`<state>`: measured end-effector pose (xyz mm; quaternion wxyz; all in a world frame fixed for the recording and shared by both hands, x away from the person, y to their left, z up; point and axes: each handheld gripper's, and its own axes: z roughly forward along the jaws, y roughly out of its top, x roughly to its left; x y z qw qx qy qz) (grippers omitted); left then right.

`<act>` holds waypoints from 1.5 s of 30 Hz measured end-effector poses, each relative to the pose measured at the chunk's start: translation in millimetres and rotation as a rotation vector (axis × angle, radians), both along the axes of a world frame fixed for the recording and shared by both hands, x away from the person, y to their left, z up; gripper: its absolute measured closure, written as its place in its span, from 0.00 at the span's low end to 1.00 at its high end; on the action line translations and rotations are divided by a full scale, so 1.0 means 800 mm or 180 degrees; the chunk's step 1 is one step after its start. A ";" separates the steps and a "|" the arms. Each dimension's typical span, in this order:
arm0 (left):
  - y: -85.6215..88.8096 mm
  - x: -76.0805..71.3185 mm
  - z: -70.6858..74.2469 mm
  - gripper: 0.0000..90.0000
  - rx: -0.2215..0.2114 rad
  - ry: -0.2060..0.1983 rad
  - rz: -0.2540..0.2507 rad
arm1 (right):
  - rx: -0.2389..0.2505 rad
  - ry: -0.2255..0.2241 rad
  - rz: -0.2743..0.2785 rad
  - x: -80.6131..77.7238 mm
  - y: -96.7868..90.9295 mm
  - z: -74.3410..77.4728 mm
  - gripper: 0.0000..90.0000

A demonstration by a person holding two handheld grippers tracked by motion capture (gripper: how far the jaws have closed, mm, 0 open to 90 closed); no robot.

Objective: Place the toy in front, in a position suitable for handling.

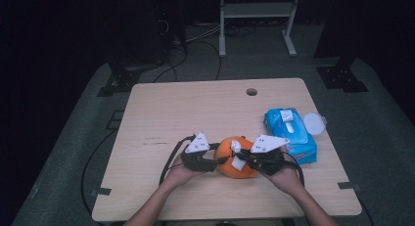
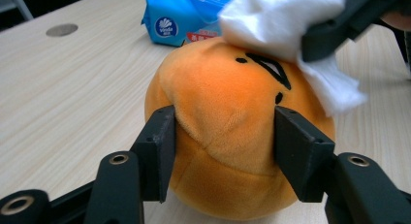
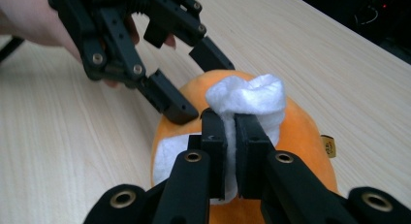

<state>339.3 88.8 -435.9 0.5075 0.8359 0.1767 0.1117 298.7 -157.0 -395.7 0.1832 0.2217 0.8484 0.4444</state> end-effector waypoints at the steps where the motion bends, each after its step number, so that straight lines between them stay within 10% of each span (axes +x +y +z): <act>1: 0.002 0.001 0.000 0.46 -0.0036 0.0050 0.0011 | -0.0022 -0.0012 0.0004 0.000 0.000 -0.001 0.93; 6: 0.003 0.003 0.001 0.30 -0.0173 0.0229 -0.0129 | -0.0008 -0.0002 -0.0075 0.005 -0.012 -0.001 0.93; 10: 0.004 0.004 0.002 0.52 -0.0126 0.0176 -0.0126 | -0.0020 -0.0010 -0.0097 0.000 -0.021 0.001 0.93; 18: 0.010 0.011 -0.003 0.54 -0.0132 0.0270 0.0037 | -0.0268 -0.0009 0.0343 -0.023 0.024 -0.008 0.93; 30: 0.013 0.013 -0.001 0.39 -0.0227 0.0362 0.0036 | -0.0170 0.0121 0.0063 -0.006 -0.019 -0.009 0.93; 33: 0.015 0.017 0.004 0.46 -0.0502 0.0497 0.0070 | -0.0390 0.0050 0.0234 -0.015 0.002 -0.016 0.93; 45: 0.010 0.013 -0.001 0.59 -0.0360 0.0402 0.0061 | -0.0471 -0.0254 0.0231 -0.023 0.040 -0.019 0.82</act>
